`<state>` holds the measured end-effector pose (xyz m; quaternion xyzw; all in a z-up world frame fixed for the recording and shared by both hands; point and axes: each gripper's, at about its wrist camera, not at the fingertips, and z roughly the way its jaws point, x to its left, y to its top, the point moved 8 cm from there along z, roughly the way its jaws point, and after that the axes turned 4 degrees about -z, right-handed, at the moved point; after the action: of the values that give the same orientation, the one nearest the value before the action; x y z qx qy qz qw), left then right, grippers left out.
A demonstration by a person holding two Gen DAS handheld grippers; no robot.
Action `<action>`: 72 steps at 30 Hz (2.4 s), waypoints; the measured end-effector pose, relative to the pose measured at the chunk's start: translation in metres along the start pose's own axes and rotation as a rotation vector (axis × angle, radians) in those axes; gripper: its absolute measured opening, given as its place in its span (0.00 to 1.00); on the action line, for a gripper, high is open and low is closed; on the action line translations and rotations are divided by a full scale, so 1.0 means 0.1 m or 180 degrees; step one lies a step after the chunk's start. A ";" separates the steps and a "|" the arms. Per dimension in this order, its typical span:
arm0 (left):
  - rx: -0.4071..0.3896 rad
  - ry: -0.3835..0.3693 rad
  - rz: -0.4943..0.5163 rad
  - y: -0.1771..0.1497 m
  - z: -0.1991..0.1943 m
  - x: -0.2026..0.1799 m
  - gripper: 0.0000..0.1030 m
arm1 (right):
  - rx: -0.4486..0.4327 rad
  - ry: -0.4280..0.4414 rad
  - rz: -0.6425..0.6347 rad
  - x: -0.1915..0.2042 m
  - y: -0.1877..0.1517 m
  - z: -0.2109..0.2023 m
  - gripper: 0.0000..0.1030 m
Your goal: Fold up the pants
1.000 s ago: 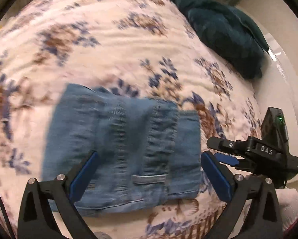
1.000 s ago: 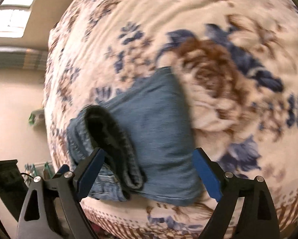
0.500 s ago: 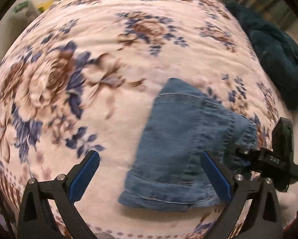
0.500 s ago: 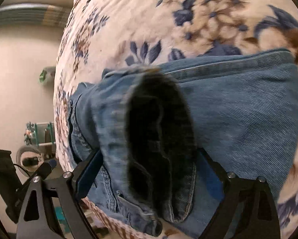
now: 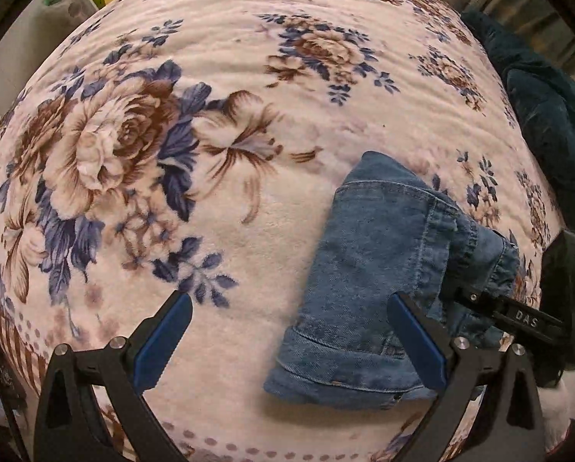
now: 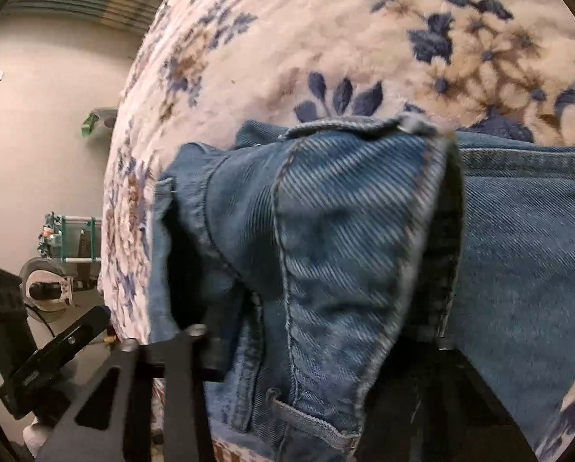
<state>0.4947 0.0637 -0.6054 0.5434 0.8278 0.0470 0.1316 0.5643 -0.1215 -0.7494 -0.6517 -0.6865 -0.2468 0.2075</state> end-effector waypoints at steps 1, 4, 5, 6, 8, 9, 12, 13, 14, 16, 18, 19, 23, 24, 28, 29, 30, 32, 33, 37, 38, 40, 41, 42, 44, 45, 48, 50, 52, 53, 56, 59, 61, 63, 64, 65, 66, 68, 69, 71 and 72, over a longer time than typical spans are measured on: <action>-0.0003 -0.0014 0.0009 0.00 -0.01 -0.02 1.00 | -0.0035 0.0031 0.0019 0.01 0.02 -0.06 0.31; -0.0037 -0.0061 0.0051 0.02 -0.06 -0.12 1.00 | -0.0191 0.0138 0.0150 0.08 -0.01 -0.29 0.23; -0.0046 -0.0087 0.0072 0.03 -0.08 -0.17 1.00 | -0.0256 0.0174 0.0191 0.09 0.01 -0.40 0.21; -0.0050 -0.0114 0.0099 0.04 -0.10 -0.23 1.00 | -0.0351 0.0192 0.0207 0.12 0.00 -0.54 0.19; -0.0066 -0.0201 0.0141 0.06 -0.16 -0.36 1.00 | -0.0473 0.0198 0.0280 0.05 0.00 -0.77 0.19; -0.0073 -0.0261 0.0155 0.07 -0.19 -0.42 1.00 | -0.0561 0.0207 0.0369 -0.01 -0.01 -0.94 0.19; -0.0058 -0.0433 0.0246 0.10 -0.24 -0.65 1.00 | -0.0741 0.0147 0.0567 -0.30 -0.05 -1.31 0.18; -0.0030 -0.0490 0.0259 0.11 -0.23 -0.73 1.00 | -0.0762 0.0077 0.0630 -0.45 -0.08 -1.41 0.18; 0.0014 -0.0570 0.0257 0.11 -0.21 -0.82 1.00 | -0.0778 0.0018 0.0704 -0.60 -0.12 -1.48 0.18; 0.0125 -0.0763 0.0276 0.13 -0.12 -1.04 1.00 | -0.0743 -0.0132 0.0813 -0.93 -0.24 -1.57 0.18; 0.0279 -0.0789 0.0434 0.15 0.11 -1.30 1.00 | -0.0672 -0.0119 0.1068 -1.20 -0.38 -1.53 0.18; 0.0345 -0.0745 0.0511 0.18 0.24 -1.39 1.00 | -0.0640 -0.0084 0.1141 -1.30 -0.44 -1.51 0.18; 0.0678 -0.0525 0.0775 0.25 0.82 -1.63 1.00 | -0.0624 -0.0171 0.1098 -1.47 -0.41 -1.40 0.19; 0.0772 -0.0414 0.0870 0.24 0.96 -1.63 1.00 | -0.0615 -0.0190 0.1090 -1.50 -0.39 -1.37 0.19; 0.1113 -0.0300 0.0974 0.18 1.32 -1.53 1.00 | -0.0504 0.0141 0.1381 -1.73 -0.40 -1.21 0.21; 0.1161 -0.0355 0.0891 0.19 1.31 -1.51 1.00 | -0.0490 0.0251 0.1463 -1.79 -0.42 -1.20 0.23; 0.1172 -0.0419 0.0790 0.19 1.24 -1.49 1.00 | -0.0440 0.0395 0.1521 -1.79 -0.42 -1.20 0.26; 0.1072 -0.0587 0.0617 0.19 0.99 -1.41 1.00 | -0.0325 0.0589 0.1590 -1.78 -0.44 -1.23 0.33; 0.1011 -0.0667 0.0546 0.18 0.87 -1.37 1.00 | -0.0280 0.0562 0.1629 -1.81 -0.48 -1.32 0.46; 0.0934 -0.1033 0.0137 -0.07 0.53 -1.10 1.00 | -0.0296 0.0013 0.1415 -1.84 -0.55 -1.68 0.74; 0.1012 -0.1161 0.0069 -0.21 0.53 -1.06 1.00 | -0.0304 0.0021 0.1332 -1.79 -0.55 -1.74 0.74; 0.1115 -0.1138 0.0117 -0.47 0.60 -1.03 1.00 | -0.0245 0.0036 0.1162 -1.67 -0.56 -1.74 0.74; 0.1178 -0.1043 0.0227 -0.64 0.65 -1.00 1.00 | -0.0198 0.0043 0.1098 -1.61 -0.55 -1.69 0.74; 0.1214 -0.0855 0.0390 -0.81 0.72 -0.92 1.00 | -0.0136 -0.0014 0.1030 -1.59 -0.58 -1.63 0.73; 0.1210 -0.0682 0.0488 -0.99 0.82 -0.75 1.00 | 0.0094 -0.0494 0.0956 -1.75 -0.74 -1.48 0.70; 0.1313 -0.0694 0.0385 -1.07 0.89 -0.64 1.00 | 0.0212 -0.0660 0.0987 -1.87 -0.84 -1.41 0.70; 0.1311 -0.0816 0.0216 -1.06 0.84 -0.59 1.00 | 0.0309 -0.0562 0.1171 -1.94 -0.94 -1.34 0.70; 0.1180 -0.0899 0.0302 -1.00 0.74 -0.66 1.00 | 0.0312 -0.0716 0.0970 -1.79 -0.80 -1.49 0.70; 0.1128 -0.1035 0.0290 -0.97 0.67 -0.72 1.00 | 0.0196 -0.0795 0.0782 -1.53 -0.57 -1.66 0.70; 0.1097 -0.1127 0.0243 -0.94 0.64 -0.74 1.00 | 0.0090 -0.0716 0.0632 -1.32 -0.37 -1.79 0.71; 0.1021 -0.1269 0.0220 -0.86 0.65 -0.81 1.00 | 0.0101 -0.0419 0.0173 -0.71 0.10 -1.83 0.71; 0.0929 -0.1399 0.0257 -0.79 0.67 -0.92 0.93 | 0.0280 -0.0329 -0.0305 -0.11 0.61 -1.42 0.71; 0.0874 -0.1363 0.0338 -0.78 0.67 -0.97 0.89 | 0.0516 -0.0295 -0.0632 0.27 0.90 -0.93 0.71; 0.0818 -0.1312 0.0461 -0.77 0.72 -0.96 0.81 | 0.0831 -0.0352 -0.0894 0.51 1.09 -0.35 0.70; 0.0805 -0.1290 0.0496 -0.77 0.72 -0.96 0.80 | 0.1024 -0.0417 -0.0974 0.55 1.13 -0.07 0.69; 0.0792 -0.1307 0.0516 -0.77 0.72 -0.92 0.78 | 0.1140 -0.0484 -0.1030 0.55 1.13 0.10 0.63; 0.0777 -0.1325 0.0519 -0.76 0.72 -0.87 0.76 | 0.1419 -0.0636 -0.1173 0.56 1.08 0.35 0.52; 0.0749 -0.1342 0.0550 -0.76 0.72 -0.81 0.72 | 0.1697 -0.1032 -0.1379 0.44 0.98 0.58 0.35; 0.0723 -0.1364 0.0584 -0.76 0.71 -0.80 0.70 | 0.1721 -0.1016 -0.1370 0.43 0.98 0.64 0.31; 0.0661 -0.1409 0.0688 -0.78 0.67 -0.75 0.64 | 0.1639 -0.0773 -0.0858 0.37 1.08 0.63 0.28; 0.0622 -0.1439 0.0753 -0.80 0.65 -0.73 0.62 | 0.1568 -0.0500 -0.0269 0.24 1.13 0.59 0.26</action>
<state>0.4685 -0.0399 -0.6737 0.6431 0.7088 -0.1406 0.2536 0.6777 -0.0637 -0.7740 -0.5695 -0.7665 -0.0293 0.2954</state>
